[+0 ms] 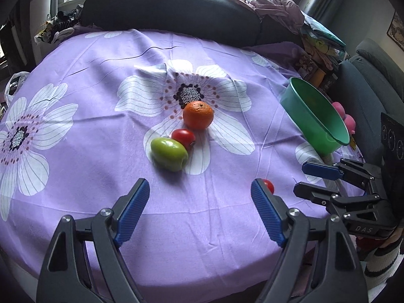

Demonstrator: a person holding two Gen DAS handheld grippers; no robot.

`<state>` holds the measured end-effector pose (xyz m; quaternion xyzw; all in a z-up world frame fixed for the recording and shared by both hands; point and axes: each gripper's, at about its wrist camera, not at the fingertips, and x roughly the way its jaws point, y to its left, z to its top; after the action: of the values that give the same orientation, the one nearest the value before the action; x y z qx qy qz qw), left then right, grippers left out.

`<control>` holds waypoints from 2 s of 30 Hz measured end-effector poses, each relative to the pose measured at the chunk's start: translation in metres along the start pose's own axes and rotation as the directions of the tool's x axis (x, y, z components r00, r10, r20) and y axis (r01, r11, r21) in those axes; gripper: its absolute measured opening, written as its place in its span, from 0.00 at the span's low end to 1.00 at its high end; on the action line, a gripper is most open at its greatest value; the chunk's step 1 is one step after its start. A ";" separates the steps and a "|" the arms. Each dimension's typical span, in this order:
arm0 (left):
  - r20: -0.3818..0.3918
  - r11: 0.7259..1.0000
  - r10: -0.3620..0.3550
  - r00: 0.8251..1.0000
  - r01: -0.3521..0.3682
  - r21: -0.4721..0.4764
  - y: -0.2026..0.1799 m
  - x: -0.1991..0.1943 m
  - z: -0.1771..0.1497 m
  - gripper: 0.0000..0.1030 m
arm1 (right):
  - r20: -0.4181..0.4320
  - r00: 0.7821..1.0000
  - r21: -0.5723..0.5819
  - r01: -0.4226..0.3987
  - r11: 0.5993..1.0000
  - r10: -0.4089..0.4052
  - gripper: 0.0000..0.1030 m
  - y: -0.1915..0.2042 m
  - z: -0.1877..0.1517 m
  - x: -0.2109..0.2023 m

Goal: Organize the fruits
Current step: 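Move the left gripper to the green fruit while the right gripper approaches a tomato, then close the left gripper on the green fruit while the right gripper grasps the tomato, then carry the green fruit and tomato into the green bowl and open both grippers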

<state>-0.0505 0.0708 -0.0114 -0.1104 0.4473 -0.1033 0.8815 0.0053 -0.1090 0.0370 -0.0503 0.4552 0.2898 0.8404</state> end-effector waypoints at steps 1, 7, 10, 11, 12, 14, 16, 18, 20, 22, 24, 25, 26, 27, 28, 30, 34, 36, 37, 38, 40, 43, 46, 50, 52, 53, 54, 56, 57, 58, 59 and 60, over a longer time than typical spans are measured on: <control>0.002 1.000 -0.002 1.000 0.002 -0.004 0.002 0.000 0.000 0.79 | -0.005 1.000 -0.005 -0.001 1.000 0.001 0.42 0.002 0.000 0.002; 0.016 1.000 -0.021 1.000 0.021 -0.006 0.007 0.004 0.005 0.79 | -0.024 1.000 -0.022 -0.020 1.000 0.019 0.42 0.009 0.004 0.012; 0.015 1.000 -0.023 1.000 0.024 -0.008 0.010 0.008 0.010 0.79 | -0.025 0.999 -0.027 -0.045 0.999 0.044 0.42 0.013 0.007 0.018; 0.017 1.000 -0.022 1.000 0.023 -0.012 0.012 0.009 0.011 0.78 | -0.024 0.998 -0.024 -0.059 0.998 0.059 0.42 0.013 0.009 0.020; 0.018 1.000 -0.023 1.000 0.023 -0.015 0.014 0.010 0.014 0.78 | -0.024 0.997 -0.019 -0.077 0.997 0.077 0.42 0.014 0.010 0.022; 0.017 1.000 -0.023 1.000 0.023 -0.015 0.019 0.013 0.018 0.75 | -0.022 0.992 0.001 -0.128 0.992 0.128 0.42 0.015 0.014 0.030; 0.008 1.000 -0.016 1.000 0.016 -0.008 0.022 0.017 0.022 0.72 | -0.020 0.983 0.025 -0.180 0.983 0.181 0.42 0.017 0.018 0.040; -0.001 1.000 -0.018 1.000 0.018 -0.008 0.027 0.022 0.027 0.65 | -0.027 0.980 0.032 -0.196 0.980 0.196 0.42 0.022 0.022 0.051; -0.010 1.000 -0.026 1.000 0.026 -0.004 0.031 0.026 0.032 0.63 | -0.023 0.977 0.024 -0.211 0.977 0.211 0.42 0.028 0.027 0.059; -0.015 1.000 -0.024 1.000 0.024 -0.002 0.035 0.029 0.036 0.63 | -0.031 0.973 0.033 -0.228 0.973 0.230 0.42 0.033 0.034 0.067; -0.022 0.999 -0.034 0.999 0.034 -0.007 0.038 0.032 0.039 0.63 | -0.034 0.972 0.040 -0.233 0.972 0.234 0.42 0.037 0.041 0.075; -0.025 0.999 -0.041 0.999 0.040 -0.010 0.040 0.034 0.040 0.62 | -0.035 0.971 0.038 -0.235 0.971 0.236 0.42 0.039 0.044 0.078; -0.030 0.999 -0.048 0.998 0.048 -0.011 0.041 0.035 0.041 0.60 | -0.038 0.971 0.038 -0.236 0.971 0.237 0.43 0.041 0.047 0.082; -0.036 0.998 -0.055 0.998 0.054 -0.012 0.042 0.037 0.042 0.58 | -0.043 0.970 0.038 -0.238 0.971 0.239 0.42 0.042 0.050 0.085; -0.043 0.998 -0.062 0.997 0.061 -0.015 0.043 0.039 0.042 0.57 | -0.045 0.968 0.039 -0.244 0.969 0.246 0.43 0.043 0.052 0.088; -0.044 0.998 -0.069 0.997 0.069 -0.011 0.044 0.039 0.043 0.56 | -0.050 0.968 0.040 -0.244 0.969 0.246 0.43 0.045 0.055 0.092; -0.063 0.995 -0.097 0.993 0.096 -0.015 0.044 0.044 0.045 0.54 | -0.062 0.966 0.043 -0.247 0.968 0.249 0.43 0.046 0.060 0.102; -0.083 0.996 -0.083 0.993 0.084 0.001 0.043 0.048 0.045 0.49 | -0.067 0.965 0.050 -0.252 0.967 0.255 0.43 0.046 0.063 0.107; -0.086 0.996 -0.086 0.993 0.087 0.000 0.044 0.049 0.045 0.48 | -0.068 0.964 0.051 -0.254 0.966 0.257 0.43 0.046 0.064 0.108; -0.087 0.996 -0.088 0.992 0.089 0.003 0.044 0.049 0.045 0.47 | -0.074 0.965 0.044 -0.250 0.967 0.253 0.43 0.047 0.064 0.110; -0.089 0.996 -0.093 0.992 0.093 0.005 0.045 0.050 0.045 0.46 | -0.079 0.965 0.035 -0.248 0.968 0.250 0.43 0.050 0.066 0.113; -0.093 0.994 -0.112 0.989 0.111 -0.010 0.048 0.052 0.045 0.40 | -0.081 0.964 0.021 -0.251 0.968 0.252 0.42 0.053 0.068 0.114; -0.091 0.994 -0.109 0.990 0.109 -0.010 0.048 0.052 0.045 0.37 | -0.087 0.966 0.007 -0.242 0.970 0.242 0.36 0.056 0.069 0.116; -0.092 0.993 -0.117 0.989 0.116 -0.021 0.048 0.051 0.044 0.37 | -0.074 0.968 0.000 -0.240 0.971 0.240 0.36 0.055 0.068 0.114; -0.089 0.993 -0.119 0.989 0.117 -0.021 0.046 0.049 0.044 0.37 | -0.065 0.971 -0.006 -0.233 0.972 0.232 0.36 0.055 0.068 0.112; -0.087 0.993 -0.117 0.989 0.116 -0.017 0.044 0.048 0.044 0.37 | -0.064 0.971 -0.007 -0.233 0.973 0.232 0.36 0.055 0.067 0.110; -0.084 0.993 -0.116 0.990 0.116 -0.014 0.042 0.047 0.043 0.37 | -0.061 0.971 -0.006 -0.234 0.972 0.233 0.36 0.055 0.067 0.109; -0.077 0.993 -0.117 0.990 0.117 -0.007 0.038 0.043 0.044 0.37 | -0.051 0.972 -0.006 -0.232 0.973 0.231 0.36 0.054 0.066 0.104; -0.074 0.993 -0.118 0.990 0.118 -0.002 0.035 0.042 0.044 0.37 | -0.044 0.973 -0.007 -0.229 0.973 0.228 0.36 0.053 0.066 0.101; -0.069 0.993 -0.119 0.990 0.120 0.003 0.032 0.040 0.045 0.37 | -0.035 0.974 -0.008 -0.225 0.974 0.224 0.36 0.053 0.065 0.097; -0.064 0.993 -0.119 0.991 0.120 0.011 0.029 0.038 0.047 0.37 | -0.025 0.975 -0.009 -0.221 0.975 0.220 0.36 0.052 0.065 0.093; -0.058 0.992 -0.120 0.991 0.121 0.020 0.025 0.036 0.049 0.37 | -0.016 0.976 -0.009 -0.218 0.976 0.218 0.36 0.051 0.066 0.090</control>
<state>0.0117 0.0891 -0.0180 -0.1237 0.4634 -0.1647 0.8619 0.0641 -0.0047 0.0130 -0.0067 0.4628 0.3820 0.7999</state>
